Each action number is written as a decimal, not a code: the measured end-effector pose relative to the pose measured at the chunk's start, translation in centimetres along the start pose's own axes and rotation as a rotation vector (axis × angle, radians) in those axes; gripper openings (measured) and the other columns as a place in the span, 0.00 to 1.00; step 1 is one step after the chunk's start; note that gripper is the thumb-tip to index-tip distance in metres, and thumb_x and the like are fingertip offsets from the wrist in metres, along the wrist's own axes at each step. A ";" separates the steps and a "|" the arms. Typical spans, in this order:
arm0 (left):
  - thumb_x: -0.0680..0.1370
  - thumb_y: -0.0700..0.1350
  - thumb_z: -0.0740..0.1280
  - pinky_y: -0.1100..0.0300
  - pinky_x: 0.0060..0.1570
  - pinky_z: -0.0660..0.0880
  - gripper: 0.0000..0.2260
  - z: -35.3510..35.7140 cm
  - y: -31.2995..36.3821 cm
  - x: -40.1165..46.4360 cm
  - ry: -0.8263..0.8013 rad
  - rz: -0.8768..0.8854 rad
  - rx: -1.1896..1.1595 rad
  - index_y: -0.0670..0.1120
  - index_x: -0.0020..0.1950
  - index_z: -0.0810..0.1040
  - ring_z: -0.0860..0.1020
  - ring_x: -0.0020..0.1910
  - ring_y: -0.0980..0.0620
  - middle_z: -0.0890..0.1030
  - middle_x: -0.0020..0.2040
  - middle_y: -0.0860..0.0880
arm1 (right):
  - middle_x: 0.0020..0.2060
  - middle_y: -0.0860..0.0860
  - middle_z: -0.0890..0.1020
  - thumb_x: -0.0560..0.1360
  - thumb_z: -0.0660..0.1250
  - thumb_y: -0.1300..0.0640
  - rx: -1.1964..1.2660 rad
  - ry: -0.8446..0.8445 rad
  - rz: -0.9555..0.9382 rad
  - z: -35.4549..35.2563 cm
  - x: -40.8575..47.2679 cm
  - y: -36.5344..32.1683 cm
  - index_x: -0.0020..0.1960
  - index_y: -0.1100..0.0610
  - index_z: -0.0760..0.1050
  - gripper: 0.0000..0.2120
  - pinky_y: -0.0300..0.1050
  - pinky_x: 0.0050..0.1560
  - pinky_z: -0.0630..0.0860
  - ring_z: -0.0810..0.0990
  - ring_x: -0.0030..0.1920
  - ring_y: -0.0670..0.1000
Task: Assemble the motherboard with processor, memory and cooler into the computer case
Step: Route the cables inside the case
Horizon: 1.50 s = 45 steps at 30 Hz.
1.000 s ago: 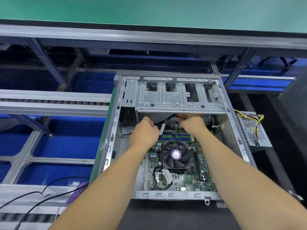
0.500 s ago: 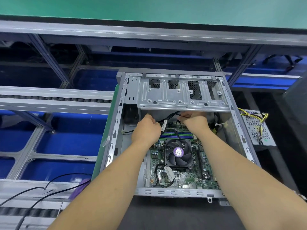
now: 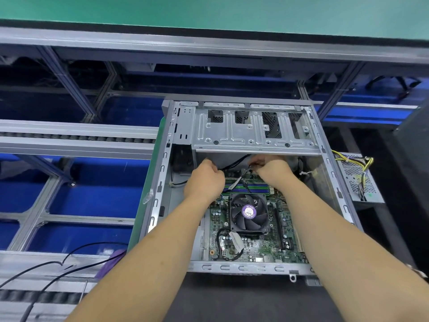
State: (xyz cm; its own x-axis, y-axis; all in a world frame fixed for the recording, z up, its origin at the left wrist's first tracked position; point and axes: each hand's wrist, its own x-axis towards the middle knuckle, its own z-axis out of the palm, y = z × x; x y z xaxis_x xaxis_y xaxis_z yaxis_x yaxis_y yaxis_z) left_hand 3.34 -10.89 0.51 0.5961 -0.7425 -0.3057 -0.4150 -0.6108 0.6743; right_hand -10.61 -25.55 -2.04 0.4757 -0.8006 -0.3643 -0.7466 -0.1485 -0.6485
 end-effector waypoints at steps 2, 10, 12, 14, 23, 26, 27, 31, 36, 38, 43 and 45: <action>0.79 0.46 0.58 0.57 0.37 0.70 0.04 0.0 0.0 0.0 0.000 0.002 -0.002 0.50 0.49 0.71 0.76 0.40 0.47 0.79 0.43 0.49 | 0.47 0.50 0.82 0.81 0.64 0.65 -0.025 0.000 -0.023 -0.1 0.1 0.1 0.57 0.53 0.82 0.12 0.33 0.38 0.71 0.77 0.41 0.47; 0.79 0.45 0.58 0.57 0.36 0.70 0.04 0.0 -0.1 -0.1 -0.006 0.002 -0.010 0.50 0.49 0.72 0.77 0.40 0.48 0.79 0.42 0.49 | 0.52 0.50 0.84 0.81 0.63 0.65 -0.120 -0.007 -0.014 0.0 0.1 -0.1 0.56 0.48 0.82 0.15 0.37 0.47 0.75 0.81 0.47 0.52; 0.79 0.45 0.58 0.56 0.38 0.72 0.04 0.0 0.0 -0.1 -0.010 0.004 -0.019 0.50 0.50 0.72 0.77 0.41 0.47 0.79 0.43 0.49 | 0.55 0.50 0.84 0.81 0.63 0.64 -0.200 -0.013 -0.020 0.0 0.2 -0.2 0.60 0.50 0.82 0.15 0.41 0.54 0.76 0.81 0.51 0.54; 0.79 0.45 0.57 0.56 0.38 0.72 0.05 -0.1 0.0 -0.1 -0.015 0.005 -0.031 0.49 0.50 0.72 0.78 0.41 0.46 0.80 0.43 0.48 | 0.55 0.49 0.83 0.81 0.63 0.64 -0.251 -0.002 -0.040 -0.1 0.1 -0.3 0.61 0.49 0.82 0.16 0.40 0.52 0.74 0.79 0.50 0.54; 0.79 0.45 0.57 0.56 0.38 0.72 0.04 0.0 0.1 -0.3 -0.021 0.011 -0.023 0.49 0.51 0.71 0.77 0.40 0.47 0.79 0.43 0.48 | 0.58 0.52 0.83 0.80 0.59 0.65 -0.373 -0.001 -0.059 -0.2 -0.4 -0.7 0.64 0.49 0.80 0.19 0.40 0.52 0.74 0.78 0.50 0.55; 0.79 0.44 0.57 0.57 0.37 0.71 0.04 0.0 0.1 -0.3 -0.019 0.009 -0.028 0.49 0.51 0.71 0.76 0.40 0.48 0.79 0.43 0.49 | 0.58 0.54 0.83 0.79 0.60 0.66 -0.353 0.039 -0.074 -0.1 -0.5 -0.2 0.63 0.49 0.81 0.19 0.40 0.52 0.74 0.78 0.50 0.56; 0.79 0.44 0.57 0.57 0.36 0.70 0.04 0.0 0.1 -0.3 -0.017 0.007 -0.028 0.50 0.51 0.71 0.76 0.39 0.48 0.79 0.43 0.49 | 0.58 0.54 0.83 0.79 0.60 0.66 -0.342 0.047 -0.070 -0.1 -0.5 0.0 0.63 0.49 0.81 0.19 0.39 0.51 0.72 0.78 0.49 0.56; 0.78 0.44 0.57 0.58 0.34 0.68 0.05 0.0 0.2 -0.4 -0.010 0.004 -0.021 0.50 0.50 0.71 0.76 0.39 0.50 0.79 0.42 0.50 | 0.57 0.54 0.83 0.79 0.61 0.66 -0.334 0.051 -0.068 0.1 -0.5 0.2 0.62 0.49 0.81 0.19 0.37 0.50 0.71 0.77 0.47 0.54; 0.78 0.44 0.57 0.57 0.36 0.71 0.06 0.0 0.4 -0.5 -0.019 0.000 -0.017 0.50 0.52 0.72 0.78 0.42 0.47 0.79 0.44 0.49 | 0.55 0.53 0.84 0.79 0.62 0.66 -0.322 0.054 -0.076 0.1 -0.6 0.3 0.62 0.49 0.81 0.19 0.39 0.51 0.74 0.80 0.49 0.56; 0.78 0.44 0.56 0.57 0.36 0.71 0.07 0.0 0.4 -0.5 -0.023 0.005 -0.015 0.50 0.52 0.72 0.78 0.42 0.47 0.79 0.44 0.49 | 0.55 0.53 0.84 0.79 0.62 0.66 -0.329 0.047 -0.072 0.1 -0.6 0.2 0.63 0.49 0.81 0.19 0.39 0.50 0.74 0.79 0.48 0.55; 0.78 0.43 0.56 0.55 0.39 0.73 0.08 -0.2 0.6 -0.7 -0.038 0.006 -0.009 0.49 0.53 0.72 0.78 0.43 0.45 0.79 0.45 0.48 | 0.60 0.54 0.82 0.81 0.59 0.64 -0.451 0.004 -0.054 0.0 -0.8 -1.1 0.67 0.50 0.78 0.19 0.42 0.52 0.73 0.79 0.53 0.58; 0.78 0.42 0.56 0.54 0.41 0.75 0.08 -0.3 0.8 -0.7 -0.043 0.006 -0.004 0.48 0.54 0.72 0.79 0.44 0.45 0.80 0.46 0.48 | 0.61 0.54 0.81 0.82 0.57 0.64 -0.492 -0.019 -0.010 -0.1 -1.0 -1.9 0.68 0.53 0.76 0.19 0.43 0.54 0.73 0.79 0.57 0.59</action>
State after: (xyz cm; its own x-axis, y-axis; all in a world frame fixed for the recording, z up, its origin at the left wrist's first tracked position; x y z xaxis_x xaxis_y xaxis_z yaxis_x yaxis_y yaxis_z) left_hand 2.79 -10.73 1.44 0.5638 -0.7571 -0.3301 -0.4153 -0.6053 0.6790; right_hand -9.70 -24.58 -0.34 0.4892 -0.7878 -0.3743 -0.8707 -0.4167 -0.2612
